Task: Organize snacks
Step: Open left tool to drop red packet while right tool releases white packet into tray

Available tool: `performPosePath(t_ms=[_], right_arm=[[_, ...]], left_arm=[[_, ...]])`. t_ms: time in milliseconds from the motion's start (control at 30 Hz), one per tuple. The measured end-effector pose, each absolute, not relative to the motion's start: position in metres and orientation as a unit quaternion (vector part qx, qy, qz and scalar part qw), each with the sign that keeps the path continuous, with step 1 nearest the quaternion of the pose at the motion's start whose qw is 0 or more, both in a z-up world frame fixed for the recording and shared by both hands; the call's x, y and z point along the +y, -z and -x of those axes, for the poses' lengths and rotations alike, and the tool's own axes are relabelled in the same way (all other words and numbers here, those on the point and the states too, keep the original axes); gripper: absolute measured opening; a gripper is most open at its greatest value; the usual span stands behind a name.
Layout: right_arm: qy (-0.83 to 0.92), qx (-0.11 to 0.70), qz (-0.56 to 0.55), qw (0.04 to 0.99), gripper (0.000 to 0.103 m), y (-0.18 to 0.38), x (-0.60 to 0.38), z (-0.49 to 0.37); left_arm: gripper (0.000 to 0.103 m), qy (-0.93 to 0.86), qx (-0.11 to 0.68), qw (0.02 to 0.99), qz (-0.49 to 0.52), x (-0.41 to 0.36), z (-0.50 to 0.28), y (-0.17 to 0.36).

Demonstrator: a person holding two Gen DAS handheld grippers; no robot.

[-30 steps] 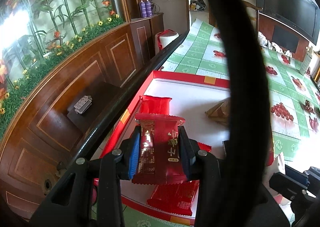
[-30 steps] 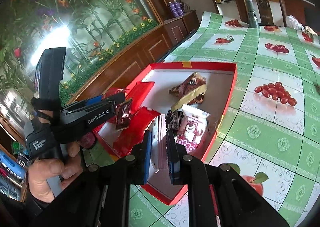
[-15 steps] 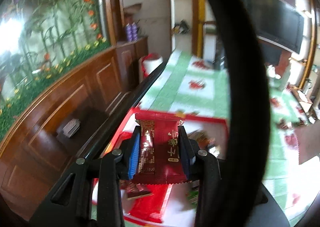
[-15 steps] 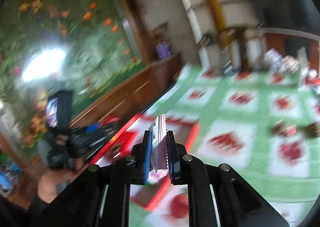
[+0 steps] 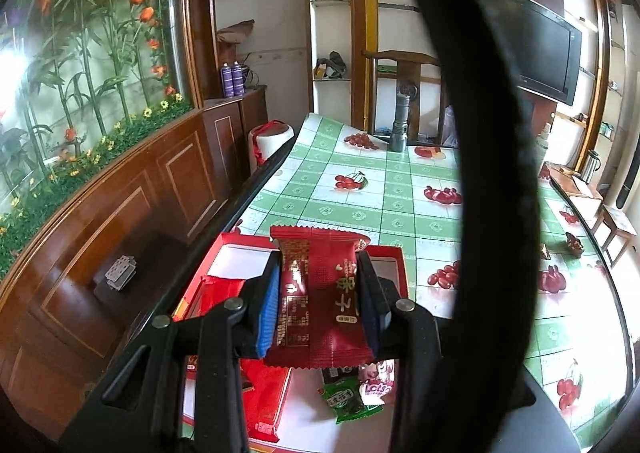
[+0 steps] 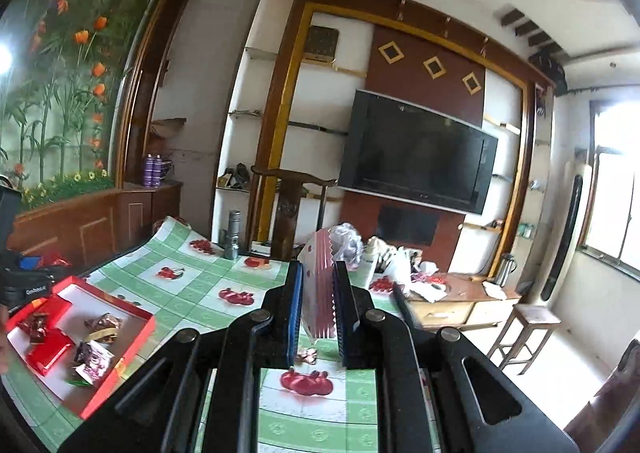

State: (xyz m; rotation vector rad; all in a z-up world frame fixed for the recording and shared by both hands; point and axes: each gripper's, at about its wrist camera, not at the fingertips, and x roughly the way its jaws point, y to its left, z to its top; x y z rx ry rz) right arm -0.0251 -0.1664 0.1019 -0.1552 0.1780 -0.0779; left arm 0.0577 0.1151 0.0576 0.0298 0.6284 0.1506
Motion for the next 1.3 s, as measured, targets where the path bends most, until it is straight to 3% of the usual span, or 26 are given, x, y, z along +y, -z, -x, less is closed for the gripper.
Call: performPosePath(t_ms=[300, 433, 600, 833, 1300], right_arm=[[-0.108, 0.135, 0.0, 0.985, 0.013, -0.085, -0.143, 0.012], [-0.287, 0.237, -0.14, 0.917, 0.013, -0.049, -0.122, -0.026], [-0.381, 0.353, -0.213, 0.827, 0.012, 0.022, -0.066, -0.065], [-0.412, 0.422, -0.237, 0.773, 0.012, 0.069, -0.019, -0.087], [-0.411, 0.449, -0.22, 0.762, 0.012, 0.078, -0.006, -0.095]], left_arm=[[0.037, -0.107, 0.312, 0.944, -0.023, 0.132, -0.053, -0.052], [0.037, -0.127, 0.333, 0.934, -0.018, 0.149, -0.056, -0.034], [0.037, -0.154, 0.376, 0.914, -0.009, 0.172, -0.06, 0.002], [0.037, -0.176, 0.4, 0.9, -0.001, 0.191, -0.065, 0.028], [0.037, -0.169, 0.412, 0.895, 0.001, 0.196, -0.077, 0.042]])
